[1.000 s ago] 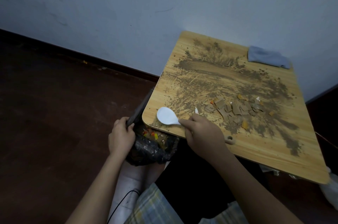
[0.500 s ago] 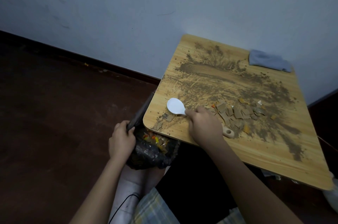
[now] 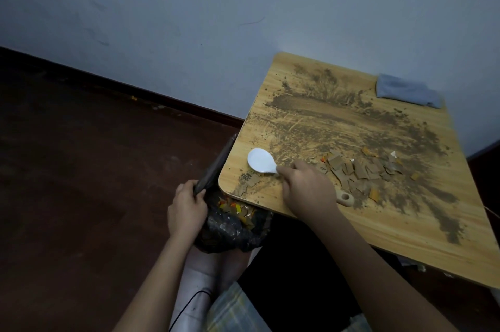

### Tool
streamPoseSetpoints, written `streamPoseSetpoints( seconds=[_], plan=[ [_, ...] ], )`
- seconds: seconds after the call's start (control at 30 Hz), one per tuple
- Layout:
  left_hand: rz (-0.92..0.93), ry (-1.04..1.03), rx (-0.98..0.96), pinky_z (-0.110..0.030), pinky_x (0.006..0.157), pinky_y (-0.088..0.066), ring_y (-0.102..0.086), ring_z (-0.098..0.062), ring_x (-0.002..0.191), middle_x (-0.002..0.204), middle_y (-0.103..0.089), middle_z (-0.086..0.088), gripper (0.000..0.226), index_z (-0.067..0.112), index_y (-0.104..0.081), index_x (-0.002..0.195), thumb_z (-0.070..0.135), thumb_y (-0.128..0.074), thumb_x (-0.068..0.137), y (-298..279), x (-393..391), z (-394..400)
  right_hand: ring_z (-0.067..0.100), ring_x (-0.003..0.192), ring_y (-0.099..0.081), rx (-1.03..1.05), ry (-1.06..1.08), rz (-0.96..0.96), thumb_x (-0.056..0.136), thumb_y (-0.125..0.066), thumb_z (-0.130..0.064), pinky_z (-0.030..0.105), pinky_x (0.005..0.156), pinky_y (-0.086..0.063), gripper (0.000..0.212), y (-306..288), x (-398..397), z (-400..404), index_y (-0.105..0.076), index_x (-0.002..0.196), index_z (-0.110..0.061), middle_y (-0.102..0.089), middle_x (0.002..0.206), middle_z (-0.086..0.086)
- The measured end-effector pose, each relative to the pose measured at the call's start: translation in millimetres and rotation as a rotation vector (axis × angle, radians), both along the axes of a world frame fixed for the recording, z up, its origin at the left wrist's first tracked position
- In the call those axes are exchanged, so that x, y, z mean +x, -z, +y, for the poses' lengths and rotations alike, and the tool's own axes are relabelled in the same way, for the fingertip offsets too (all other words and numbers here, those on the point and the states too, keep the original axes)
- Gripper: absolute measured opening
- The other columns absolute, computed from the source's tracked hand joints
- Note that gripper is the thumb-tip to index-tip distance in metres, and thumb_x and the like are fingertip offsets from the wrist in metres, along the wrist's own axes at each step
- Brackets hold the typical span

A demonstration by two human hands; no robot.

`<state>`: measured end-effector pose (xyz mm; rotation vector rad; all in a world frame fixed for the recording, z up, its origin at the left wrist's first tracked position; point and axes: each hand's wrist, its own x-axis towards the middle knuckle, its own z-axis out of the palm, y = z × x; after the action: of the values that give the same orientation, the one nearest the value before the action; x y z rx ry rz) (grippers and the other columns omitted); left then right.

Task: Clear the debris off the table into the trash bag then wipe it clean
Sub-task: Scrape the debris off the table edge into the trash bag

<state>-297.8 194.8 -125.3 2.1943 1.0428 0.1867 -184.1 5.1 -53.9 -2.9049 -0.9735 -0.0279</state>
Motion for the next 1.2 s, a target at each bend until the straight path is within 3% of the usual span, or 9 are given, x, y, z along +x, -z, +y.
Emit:
streamPoseSetpoints(
  seconds=[0.2,0.4,0.5,0.7,1.0,1.2],
  plan=[
    [-0.014,0.0,-0.001,-0.039,0.08,-0.039,-0.056,-0.032,0.103,0.113,-0.055,-0.005,0.022,0.016,-0.058,0.116,0.018,-0.051,0.095,0,0,1,0.024,0.1,-0.056,-0.024,-0.028,0.0,0.096,-0.043,-0.023,0.028,0.069,-0.038,0.036,4,-3,2,-0.059,0.128,-0.028,-0.058,0.11,0.002],
    [-0.017,-0.014,-0.001,-0.038,0.08,-0.038,-0.056,-0.033,0.103,0.113,-0.056,-0.006,0.021,0.016,-0.058,0.115,0.019,-0.052,0.095,3,-1,3,0.024,0.098,-0.057,0.021,-0.09,0.037,0.096,-0.045,-0.023,0.029,0.064,-0.04,0.036,4,-12,-2,-0.059,0.128,-0.03,-0.058,0.111,0.002],
    [-0.01,-0.01,-0.002,-0.038,0.08,-0.038,-0.056,-0.032,0.103,0.114,-0.056,-0.005,0.022,0.017,-0.058,0.116,0.019,-0.051,0.095,5,0,3,0.023,0.094,-0.059,0.053,-0.053,0.022,0.095,-0.048,-0.021,0.026,0.059,-0.034,0.036,3,-9,-3,-0.061,0.127,-0.028,-0.059,0.108,0.002],
    [-0.015,-0.006,0.012,-0.036,0.076,-0.035,-0.056,-0.032,0.103,0.112,-0.056,-0.004,0.021,0.018,-0.058,0.115,0.02,-0.051,0.095,8,2,4,0.023,0.098,-0.056,0.017,-0.063,0.023,0.098,-0.042,-0.023,0.027,0.061,-0.031,0.036,5,-8,0,-0.057,0.13,-0.029,-0.057,0.111,0.002],
    [-0.013,-0.013,0.013,-0.033,0.073,-0.033,-0.057,-0.032,0.1,0.112,-0.056,-0.003,0.02,0.018,-0.058,0.114,0.022,-0.051,0.096,11,2,5,0.029,0.083,-0.058,0.078,-0.153,0.082,0.093,-0.049,-0.016,0.031,0.058,-0.039,0.035,2,-25,-8,-0.064,0.125,-0.023,-0.061,0.101,0.006],
    [-0.018,-0.007,0.014,-0.033,0.073,-0.032,-0.057,-0.032,0.1,0.112,-0.056,-0.003,0.02,0.018,-0.058,0.114,0.021,-0.051,0.095,11,2,2,0.022,0.095,-0.056,0.064,-0.061,0.024,0.096,-0.043,-0.019,0.027,0.061,-0.032,0.039,4,-9,-4,-0.057,0.132,-0.027,-0.058,0.11,0.002]
  ],
)
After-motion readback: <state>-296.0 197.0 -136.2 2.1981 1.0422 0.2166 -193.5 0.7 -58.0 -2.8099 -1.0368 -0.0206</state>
